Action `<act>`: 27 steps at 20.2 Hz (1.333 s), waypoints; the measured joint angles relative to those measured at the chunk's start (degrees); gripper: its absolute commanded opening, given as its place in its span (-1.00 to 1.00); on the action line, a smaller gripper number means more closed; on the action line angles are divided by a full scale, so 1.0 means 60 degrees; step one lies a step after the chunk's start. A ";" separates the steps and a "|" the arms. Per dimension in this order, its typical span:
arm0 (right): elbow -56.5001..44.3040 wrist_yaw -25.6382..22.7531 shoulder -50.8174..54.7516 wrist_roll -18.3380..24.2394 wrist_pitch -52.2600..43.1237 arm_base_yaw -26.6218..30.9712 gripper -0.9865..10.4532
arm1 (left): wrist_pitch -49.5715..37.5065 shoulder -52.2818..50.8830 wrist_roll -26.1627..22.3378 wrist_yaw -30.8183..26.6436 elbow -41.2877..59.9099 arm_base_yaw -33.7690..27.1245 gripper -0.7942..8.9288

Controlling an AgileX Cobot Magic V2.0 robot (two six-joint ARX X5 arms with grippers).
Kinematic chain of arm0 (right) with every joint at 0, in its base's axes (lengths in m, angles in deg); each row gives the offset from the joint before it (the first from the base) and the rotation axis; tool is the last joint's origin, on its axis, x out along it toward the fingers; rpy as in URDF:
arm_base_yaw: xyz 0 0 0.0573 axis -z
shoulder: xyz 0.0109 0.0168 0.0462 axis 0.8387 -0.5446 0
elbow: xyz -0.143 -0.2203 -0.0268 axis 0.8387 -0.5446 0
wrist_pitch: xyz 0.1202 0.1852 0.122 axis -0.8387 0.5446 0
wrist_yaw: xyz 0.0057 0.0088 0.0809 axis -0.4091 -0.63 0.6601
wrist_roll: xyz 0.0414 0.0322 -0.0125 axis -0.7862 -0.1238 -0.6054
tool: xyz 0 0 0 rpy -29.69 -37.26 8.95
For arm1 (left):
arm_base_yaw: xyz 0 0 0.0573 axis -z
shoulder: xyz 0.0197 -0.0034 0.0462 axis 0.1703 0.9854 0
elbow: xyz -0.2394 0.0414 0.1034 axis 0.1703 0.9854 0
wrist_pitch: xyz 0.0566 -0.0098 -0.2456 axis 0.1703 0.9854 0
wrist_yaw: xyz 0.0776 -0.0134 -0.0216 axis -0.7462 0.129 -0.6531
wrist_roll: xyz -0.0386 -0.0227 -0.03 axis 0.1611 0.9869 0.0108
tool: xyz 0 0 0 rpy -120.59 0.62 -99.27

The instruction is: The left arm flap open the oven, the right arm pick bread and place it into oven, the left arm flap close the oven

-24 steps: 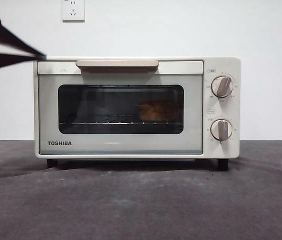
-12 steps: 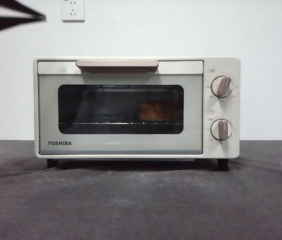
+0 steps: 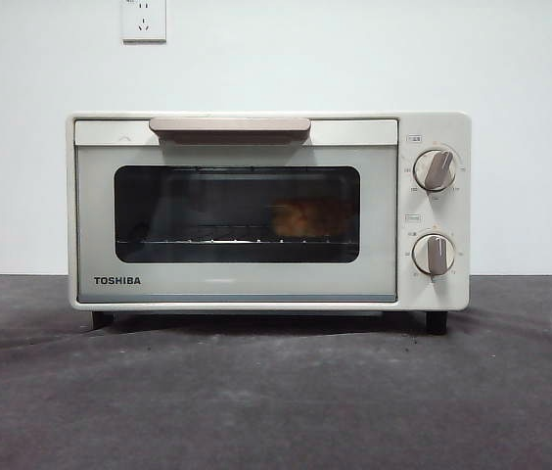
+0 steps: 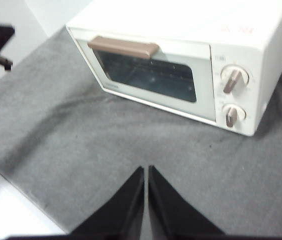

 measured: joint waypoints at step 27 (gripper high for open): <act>0.0000 0.0000 0.0000 0.0000 -0.0204 0.0000 -0.82 | 0.6160 -0.2040 -0.9140 -0.3468 0.0000 0.0058 -0.80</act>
